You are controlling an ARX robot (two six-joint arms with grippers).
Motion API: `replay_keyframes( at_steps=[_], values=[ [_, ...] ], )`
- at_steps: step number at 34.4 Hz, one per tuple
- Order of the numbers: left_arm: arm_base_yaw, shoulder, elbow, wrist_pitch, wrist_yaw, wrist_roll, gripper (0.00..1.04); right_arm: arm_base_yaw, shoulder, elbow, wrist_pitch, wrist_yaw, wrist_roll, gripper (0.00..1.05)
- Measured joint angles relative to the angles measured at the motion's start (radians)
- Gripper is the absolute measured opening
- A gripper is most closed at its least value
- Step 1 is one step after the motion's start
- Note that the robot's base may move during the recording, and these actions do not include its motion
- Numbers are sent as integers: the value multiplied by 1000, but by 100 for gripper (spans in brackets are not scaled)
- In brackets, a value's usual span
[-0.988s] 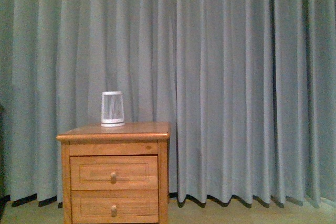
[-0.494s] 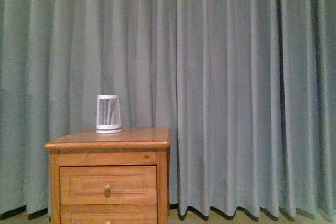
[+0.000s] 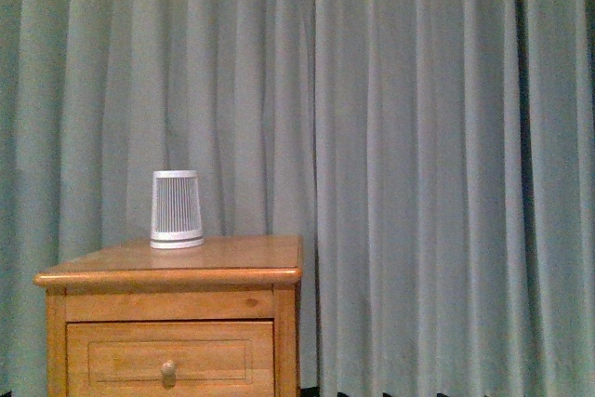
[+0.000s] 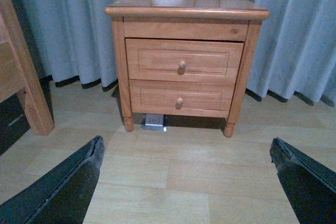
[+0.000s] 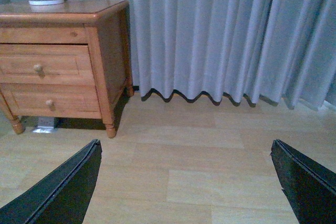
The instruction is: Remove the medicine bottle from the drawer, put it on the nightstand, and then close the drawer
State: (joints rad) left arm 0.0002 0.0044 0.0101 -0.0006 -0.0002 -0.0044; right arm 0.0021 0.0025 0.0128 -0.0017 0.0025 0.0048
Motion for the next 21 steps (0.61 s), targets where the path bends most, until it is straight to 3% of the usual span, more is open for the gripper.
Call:
replay_keyframes(
  at_steps=[21],
  values=[
    [0,0,0,0,0,0,98,0,0,0,0,0,0,98]
  ],
)
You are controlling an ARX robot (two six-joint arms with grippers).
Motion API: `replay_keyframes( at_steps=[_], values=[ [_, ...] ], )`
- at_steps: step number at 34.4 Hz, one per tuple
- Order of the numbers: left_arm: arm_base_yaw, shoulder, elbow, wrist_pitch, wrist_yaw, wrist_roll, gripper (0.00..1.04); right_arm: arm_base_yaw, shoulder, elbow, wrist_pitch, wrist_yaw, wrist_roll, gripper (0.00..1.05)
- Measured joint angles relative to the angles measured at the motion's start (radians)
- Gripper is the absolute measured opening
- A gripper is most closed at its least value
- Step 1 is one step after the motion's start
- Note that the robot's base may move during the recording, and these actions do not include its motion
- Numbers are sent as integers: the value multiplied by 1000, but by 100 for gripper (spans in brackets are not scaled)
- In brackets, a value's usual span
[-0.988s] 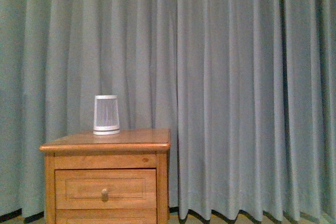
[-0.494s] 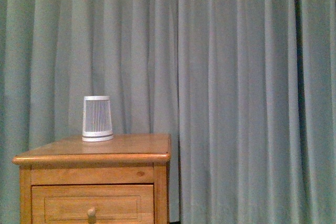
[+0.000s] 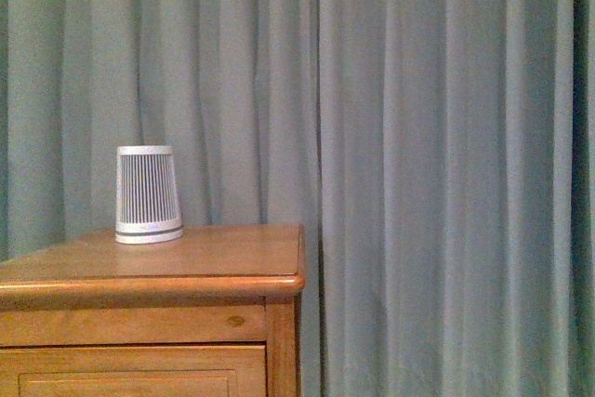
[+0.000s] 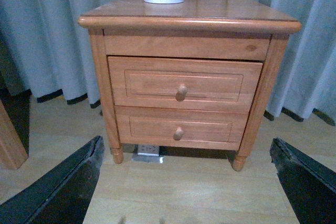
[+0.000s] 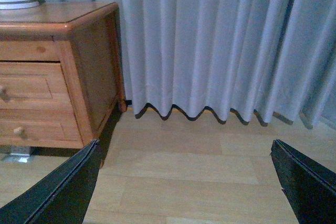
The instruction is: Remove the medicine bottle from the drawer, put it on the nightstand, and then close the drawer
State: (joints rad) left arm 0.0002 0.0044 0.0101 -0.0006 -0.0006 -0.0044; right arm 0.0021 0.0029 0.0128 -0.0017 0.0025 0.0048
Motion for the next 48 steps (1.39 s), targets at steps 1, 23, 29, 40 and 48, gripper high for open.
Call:
replay_keyframes(
  at_steps=[1,23,29,40,48],
  values=[
    [0,0,0,0,0,0,98,0,0,0,0,0,0,98],
    [-71,1633,470,920,12,9,98,0,0,0,0,0,0,98],
    [-77,1860,617,996,6,28,98,0,0,0,0,0,0,98],
    [-77,2102,850,1007,26,61,98,0,0,0,0,0,0,98],
    [-75,2227,981,987,62,66,98,0,0,0,0,0,0,98]
  ],
)
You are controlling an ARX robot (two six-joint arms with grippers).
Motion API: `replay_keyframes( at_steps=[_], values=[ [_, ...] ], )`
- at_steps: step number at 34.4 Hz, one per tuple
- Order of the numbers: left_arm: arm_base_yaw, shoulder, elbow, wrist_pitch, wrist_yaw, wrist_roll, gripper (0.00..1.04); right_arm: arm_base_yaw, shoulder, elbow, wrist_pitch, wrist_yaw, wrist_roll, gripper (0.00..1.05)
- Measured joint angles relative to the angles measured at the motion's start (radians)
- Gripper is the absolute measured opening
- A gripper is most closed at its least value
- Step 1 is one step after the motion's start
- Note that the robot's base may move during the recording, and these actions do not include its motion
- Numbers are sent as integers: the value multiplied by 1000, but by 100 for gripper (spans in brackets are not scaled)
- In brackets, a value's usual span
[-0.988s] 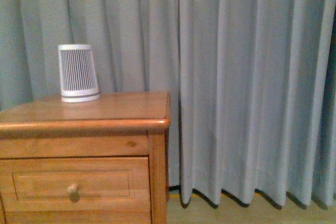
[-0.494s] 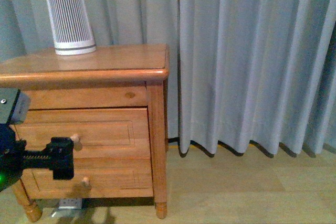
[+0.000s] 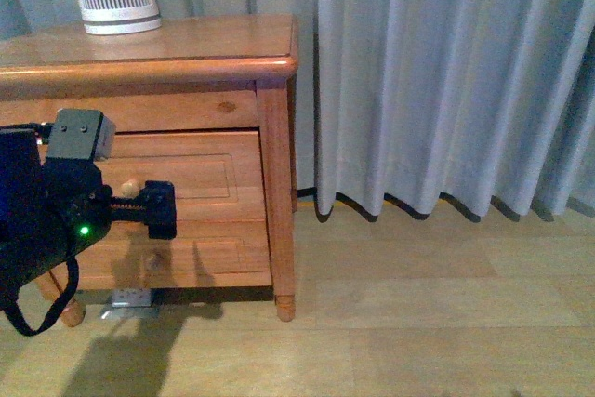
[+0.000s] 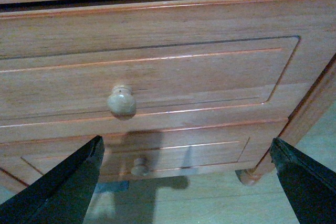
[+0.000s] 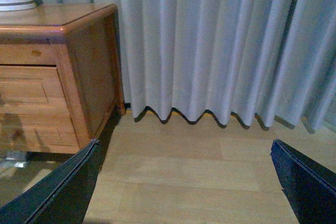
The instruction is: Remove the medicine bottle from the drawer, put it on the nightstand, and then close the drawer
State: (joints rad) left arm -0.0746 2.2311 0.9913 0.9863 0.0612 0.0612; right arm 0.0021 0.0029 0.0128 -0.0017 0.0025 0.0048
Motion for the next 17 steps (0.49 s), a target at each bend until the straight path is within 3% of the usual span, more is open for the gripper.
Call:
replay_keyframes(
  at_steps=[17],
  values=[
    [37,211,275,-66,16,34,98,0,0,0,0,0,0,98]
  ],
)
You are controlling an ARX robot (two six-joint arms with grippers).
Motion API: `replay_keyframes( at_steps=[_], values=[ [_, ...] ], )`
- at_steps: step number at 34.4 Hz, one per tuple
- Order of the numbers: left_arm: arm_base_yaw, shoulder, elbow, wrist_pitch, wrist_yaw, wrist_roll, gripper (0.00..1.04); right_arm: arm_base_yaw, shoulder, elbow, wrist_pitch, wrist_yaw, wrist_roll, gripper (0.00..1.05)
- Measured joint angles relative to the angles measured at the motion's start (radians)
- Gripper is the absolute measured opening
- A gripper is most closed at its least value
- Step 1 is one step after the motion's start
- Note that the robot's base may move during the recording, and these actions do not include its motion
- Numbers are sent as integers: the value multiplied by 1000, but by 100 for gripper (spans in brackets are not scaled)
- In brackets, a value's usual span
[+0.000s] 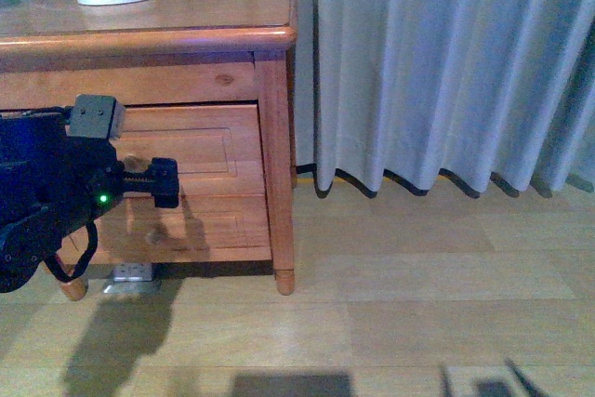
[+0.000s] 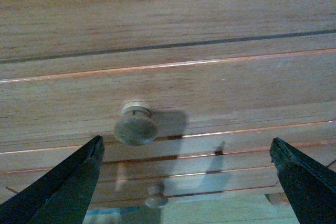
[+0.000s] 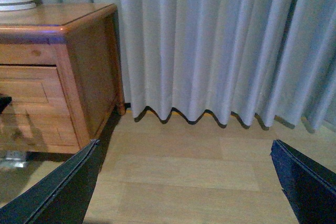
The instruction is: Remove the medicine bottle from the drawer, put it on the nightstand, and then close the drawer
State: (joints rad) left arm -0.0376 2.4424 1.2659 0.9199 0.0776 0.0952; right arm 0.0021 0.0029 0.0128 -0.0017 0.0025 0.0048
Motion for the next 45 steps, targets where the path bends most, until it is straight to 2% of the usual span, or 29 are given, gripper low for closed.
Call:
replay_keyframes(
  at_steps=[19,26,33,36,45],
  values=[
    [15,69,110,-36,-16,16,97,0,0,0,0,0,0,98],
    [20,75,127,-37,-26,20,71,0,0,0,0,0,0,98],
    [30,76,130,-37,-27,34,30,0,0,0,0,0,0,98],
    [31,75,130,-38,-26,39,25,0,0,0,0,0,0,98],
    [31,72,119,-33,-26,42,24,0,0,0,0,0,0,98]
  ],
)
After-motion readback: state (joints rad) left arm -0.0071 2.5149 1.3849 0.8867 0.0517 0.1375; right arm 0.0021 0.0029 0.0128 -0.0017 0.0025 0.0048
